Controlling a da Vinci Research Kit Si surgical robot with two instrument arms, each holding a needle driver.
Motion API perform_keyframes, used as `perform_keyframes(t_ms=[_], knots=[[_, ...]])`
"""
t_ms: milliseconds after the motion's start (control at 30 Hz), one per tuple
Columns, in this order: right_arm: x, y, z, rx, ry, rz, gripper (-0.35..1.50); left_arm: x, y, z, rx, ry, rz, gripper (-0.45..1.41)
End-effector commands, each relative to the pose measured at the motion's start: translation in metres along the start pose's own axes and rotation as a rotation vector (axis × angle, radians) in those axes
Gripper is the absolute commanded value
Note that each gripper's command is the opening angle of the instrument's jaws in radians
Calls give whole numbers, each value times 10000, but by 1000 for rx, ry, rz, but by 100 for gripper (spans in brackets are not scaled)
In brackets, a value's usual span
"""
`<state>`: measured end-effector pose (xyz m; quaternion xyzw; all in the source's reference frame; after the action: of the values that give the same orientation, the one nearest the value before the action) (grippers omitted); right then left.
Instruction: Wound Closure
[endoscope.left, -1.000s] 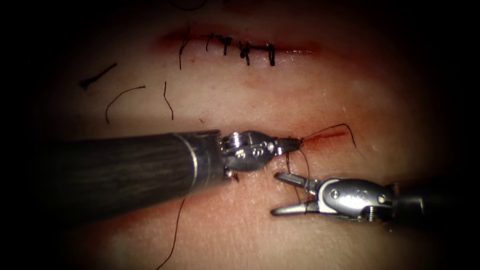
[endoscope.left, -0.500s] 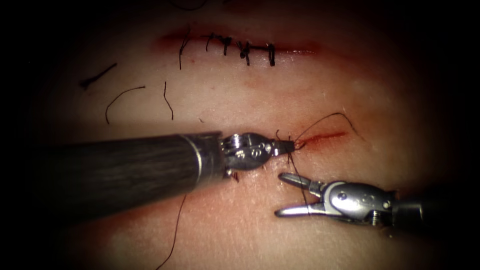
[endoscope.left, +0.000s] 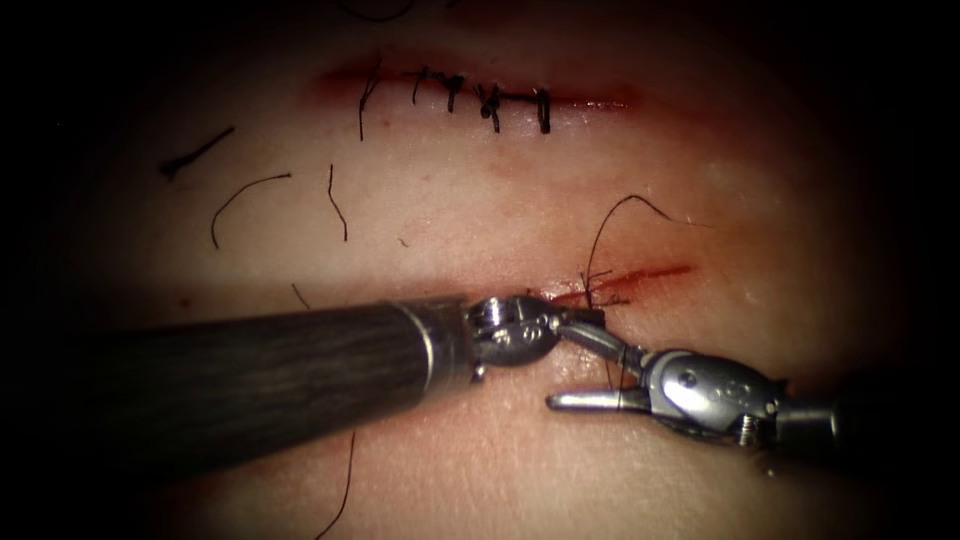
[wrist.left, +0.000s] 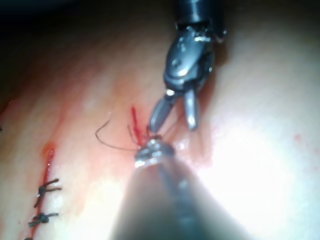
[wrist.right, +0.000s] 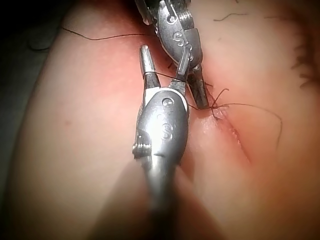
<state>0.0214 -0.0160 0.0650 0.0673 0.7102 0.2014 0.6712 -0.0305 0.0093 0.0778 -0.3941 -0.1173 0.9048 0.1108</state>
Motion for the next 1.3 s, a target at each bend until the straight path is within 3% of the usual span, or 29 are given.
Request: perform_keyframes(t_ms=[33, 600, 900, 1300], knots=[[-11, -1, 3, -19, 0, 15, 93, -1, 3, 6, -3, 1, 1, -45], [-29, 60, -4, -332, -26, 319, 86, 2, 13, -2, -10, 4, -4, -45], [-45, 78, -5, -499, -177, 481, 86, 20, 18, -3, -16, 9, -8, -45], [-56, 100, -21, -631, -273, 505, 86, 28, 20, -9, -18, 20, -12, -45]])
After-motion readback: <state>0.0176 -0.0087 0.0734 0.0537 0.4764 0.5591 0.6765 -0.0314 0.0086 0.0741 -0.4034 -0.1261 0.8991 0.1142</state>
